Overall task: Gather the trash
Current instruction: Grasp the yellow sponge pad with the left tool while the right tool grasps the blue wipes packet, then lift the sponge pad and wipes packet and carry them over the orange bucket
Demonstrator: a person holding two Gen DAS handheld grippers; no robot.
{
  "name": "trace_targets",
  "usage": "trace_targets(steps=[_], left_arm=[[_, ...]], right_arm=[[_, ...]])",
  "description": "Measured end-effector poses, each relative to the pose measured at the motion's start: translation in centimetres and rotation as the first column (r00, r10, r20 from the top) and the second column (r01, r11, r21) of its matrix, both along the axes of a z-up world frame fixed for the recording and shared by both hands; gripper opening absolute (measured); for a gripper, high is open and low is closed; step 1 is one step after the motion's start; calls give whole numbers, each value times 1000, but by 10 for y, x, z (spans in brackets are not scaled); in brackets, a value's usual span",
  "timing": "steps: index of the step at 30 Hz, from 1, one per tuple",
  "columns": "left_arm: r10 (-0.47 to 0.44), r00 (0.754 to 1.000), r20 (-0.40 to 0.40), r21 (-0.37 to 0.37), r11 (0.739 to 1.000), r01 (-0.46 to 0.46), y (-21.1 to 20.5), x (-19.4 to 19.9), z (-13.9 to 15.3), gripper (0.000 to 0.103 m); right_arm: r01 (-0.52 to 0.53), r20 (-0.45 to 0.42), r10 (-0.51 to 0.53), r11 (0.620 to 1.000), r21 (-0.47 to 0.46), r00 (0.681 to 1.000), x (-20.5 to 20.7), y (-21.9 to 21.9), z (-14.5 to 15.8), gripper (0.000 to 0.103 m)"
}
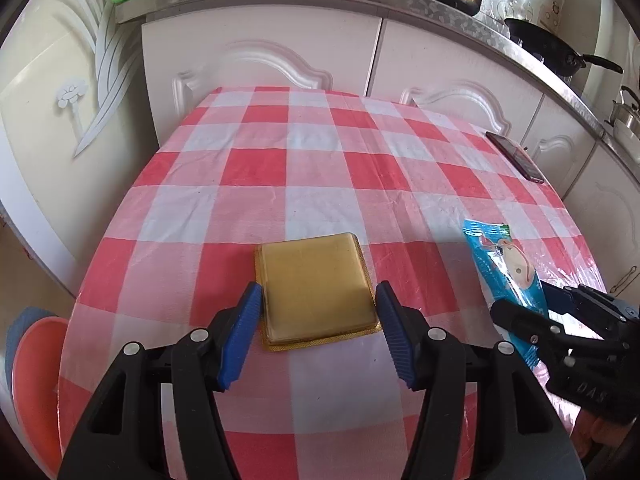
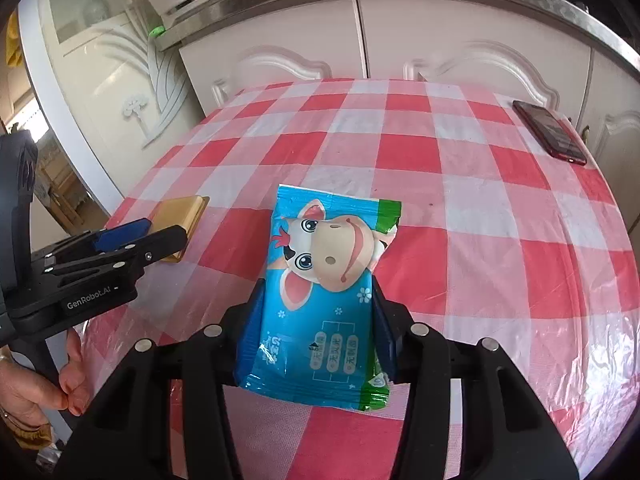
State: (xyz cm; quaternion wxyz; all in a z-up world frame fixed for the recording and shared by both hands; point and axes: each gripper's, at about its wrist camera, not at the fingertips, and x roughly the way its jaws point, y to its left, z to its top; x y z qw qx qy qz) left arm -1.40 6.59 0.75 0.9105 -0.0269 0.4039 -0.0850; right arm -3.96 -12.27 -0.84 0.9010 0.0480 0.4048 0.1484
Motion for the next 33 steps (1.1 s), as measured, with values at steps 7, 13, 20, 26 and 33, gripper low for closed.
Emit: trace_targets(steps=[7, 13, 20, 26, 33], left_arm=[[15, 1000, 16, -17, 1000, -14, 15, -12, 4, 59], [31, 999, 44, -20, 999, -31, 33, -26, 11, 59], [78, 993, 86, -28, 997, -76, 64, -43, 26, 59], [134, 985, 105, -31, 991, -132, 96, -60, 31, 59], [215, 971, 100, -29, 976, -214, 134, -77, 25, 59]], right_arm=[[10, -15, -8, 994, 107, 1000, -3, -10, 4, 47], [-24, -16, 28, 980, 199, 999, -6, -9, 15, 47], [-92, -25, 103, 958, 271, 994, -7, 11, 22, 47], [-180, -22, 194, 944, 276, 981, -11, 45, 28, 47], [-280, -25, 295, 928, 248, 955, -15, 90, 31, 47]])
